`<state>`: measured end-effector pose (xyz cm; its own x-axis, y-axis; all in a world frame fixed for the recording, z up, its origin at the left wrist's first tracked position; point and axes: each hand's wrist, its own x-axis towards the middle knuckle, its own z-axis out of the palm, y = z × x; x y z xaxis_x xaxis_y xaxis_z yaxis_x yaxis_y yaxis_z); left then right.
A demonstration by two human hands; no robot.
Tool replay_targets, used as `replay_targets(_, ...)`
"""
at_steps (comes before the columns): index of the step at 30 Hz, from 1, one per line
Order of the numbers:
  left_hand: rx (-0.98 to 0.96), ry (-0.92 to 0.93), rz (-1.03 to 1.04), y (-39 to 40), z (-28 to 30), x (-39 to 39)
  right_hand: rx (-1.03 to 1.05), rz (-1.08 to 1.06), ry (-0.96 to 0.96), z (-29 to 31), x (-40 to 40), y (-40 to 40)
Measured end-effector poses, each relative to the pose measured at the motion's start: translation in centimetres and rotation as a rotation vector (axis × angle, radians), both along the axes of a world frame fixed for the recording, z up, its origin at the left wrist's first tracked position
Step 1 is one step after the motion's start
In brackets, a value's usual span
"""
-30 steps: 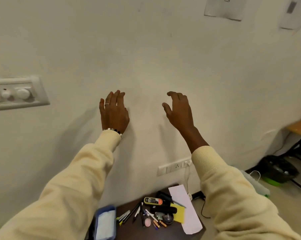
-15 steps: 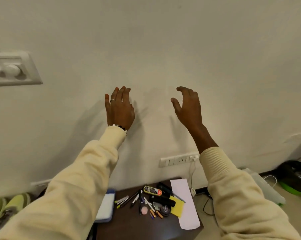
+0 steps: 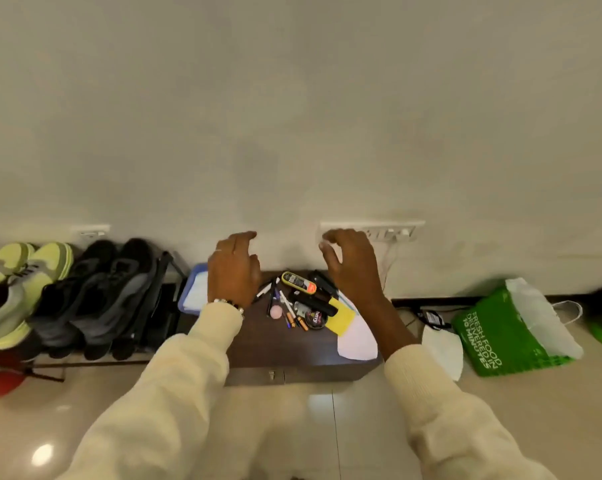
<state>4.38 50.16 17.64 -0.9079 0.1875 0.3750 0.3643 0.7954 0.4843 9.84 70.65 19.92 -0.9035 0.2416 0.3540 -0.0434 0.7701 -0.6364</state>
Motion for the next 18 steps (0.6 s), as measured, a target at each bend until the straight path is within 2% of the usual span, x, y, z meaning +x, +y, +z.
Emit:
replay_targets(3, 0.072, -0.194, -0.025, 0.1, -6.9, 2.4, -0.028, 0.074, -0.137, -7.4, 2.0, -1.1)
replay_targets(5, 0.1, -0.293, -0.02, -0.1, -11.9, 4.0, -0.116, 0.109, -0.212, -12.8, 3.5, -2.2)
replay_targets(9, 0.063, -0.421, 0.03, -1.1, -26.9, 7.5, -0.223, 0.215, -0.425, -27.6, 6.5, -4.7)
replay_targets(13, -0.019, -0.497, 0.068, -2.5, -41.0, 9.4, -0.229, 0.302, -0.593, -41.7, 8.1, -6.1)
replay_targets(15, 0.091, -0.422, 0.12, -2.6, -45.3, 9.6, -0.189, 0.328, -0.648, -46.9, 7.7, -5.8)
replay_targets(18, 0.197, -0.085, 0.058, -1.8, -49.8, 10.6, -0.117, 0.389, -0.672, -53.0, 6.9, -6.1)
